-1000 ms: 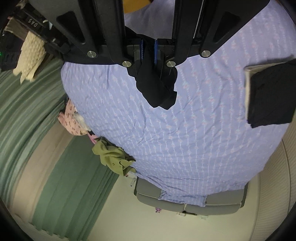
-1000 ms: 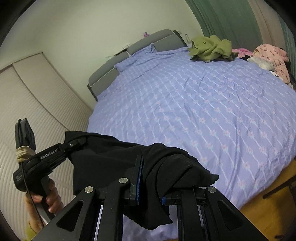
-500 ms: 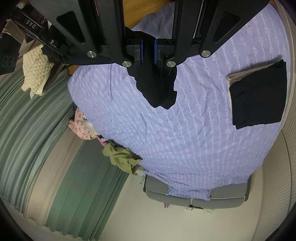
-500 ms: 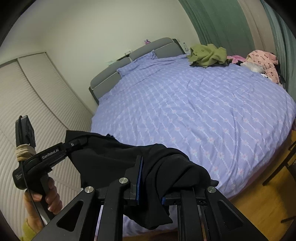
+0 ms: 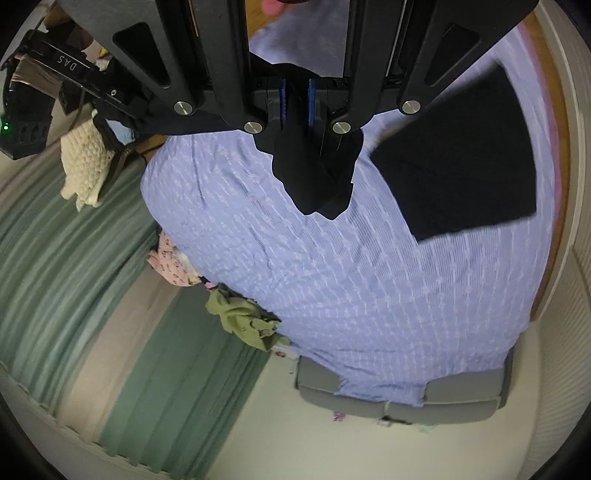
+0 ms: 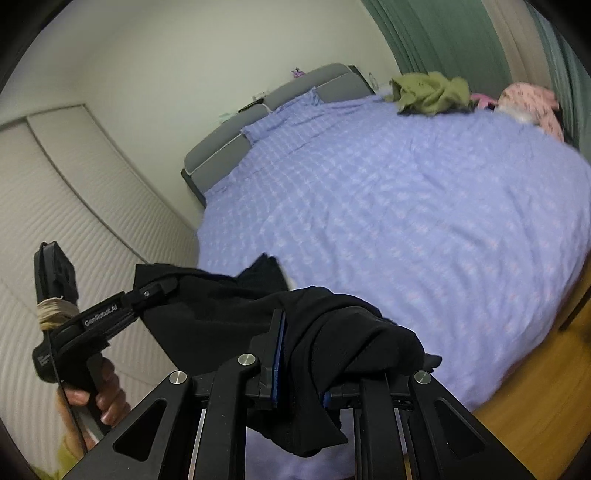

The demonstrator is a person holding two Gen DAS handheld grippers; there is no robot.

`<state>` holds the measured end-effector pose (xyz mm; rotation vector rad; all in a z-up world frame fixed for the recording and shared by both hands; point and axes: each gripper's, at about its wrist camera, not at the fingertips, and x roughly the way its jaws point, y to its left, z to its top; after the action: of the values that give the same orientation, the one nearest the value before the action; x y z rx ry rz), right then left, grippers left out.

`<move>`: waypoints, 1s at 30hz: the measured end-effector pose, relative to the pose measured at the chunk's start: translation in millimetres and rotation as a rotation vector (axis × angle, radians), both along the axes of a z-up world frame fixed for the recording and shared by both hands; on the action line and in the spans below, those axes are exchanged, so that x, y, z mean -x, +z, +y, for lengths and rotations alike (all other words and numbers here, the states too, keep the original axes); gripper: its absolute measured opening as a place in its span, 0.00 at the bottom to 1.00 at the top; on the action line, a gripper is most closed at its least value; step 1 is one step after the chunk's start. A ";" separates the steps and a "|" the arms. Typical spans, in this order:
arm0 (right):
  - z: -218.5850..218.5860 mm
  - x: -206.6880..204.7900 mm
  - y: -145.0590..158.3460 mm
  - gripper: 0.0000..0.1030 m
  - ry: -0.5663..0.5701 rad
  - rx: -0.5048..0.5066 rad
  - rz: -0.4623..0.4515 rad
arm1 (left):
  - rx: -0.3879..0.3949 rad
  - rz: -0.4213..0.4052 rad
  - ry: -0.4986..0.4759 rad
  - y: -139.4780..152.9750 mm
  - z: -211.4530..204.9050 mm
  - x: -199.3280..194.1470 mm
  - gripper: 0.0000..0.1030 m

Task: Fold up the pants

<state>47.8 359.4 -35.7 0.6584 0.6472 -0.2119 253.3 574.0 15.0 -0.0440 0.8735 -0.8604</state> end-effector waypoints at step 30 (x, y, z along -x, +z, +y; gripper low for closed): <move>154.1 -283.2 -88.1 0.16 -0.114 -0.069 0.208 | -0.192 0.202 -0.036 -120.8 53.6 -338.1 0.09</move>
<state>331.0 513.5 -123.9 0.7470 0.8203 -0.3691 591.4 627.6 -105.8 0.0537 1.1464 -0.8116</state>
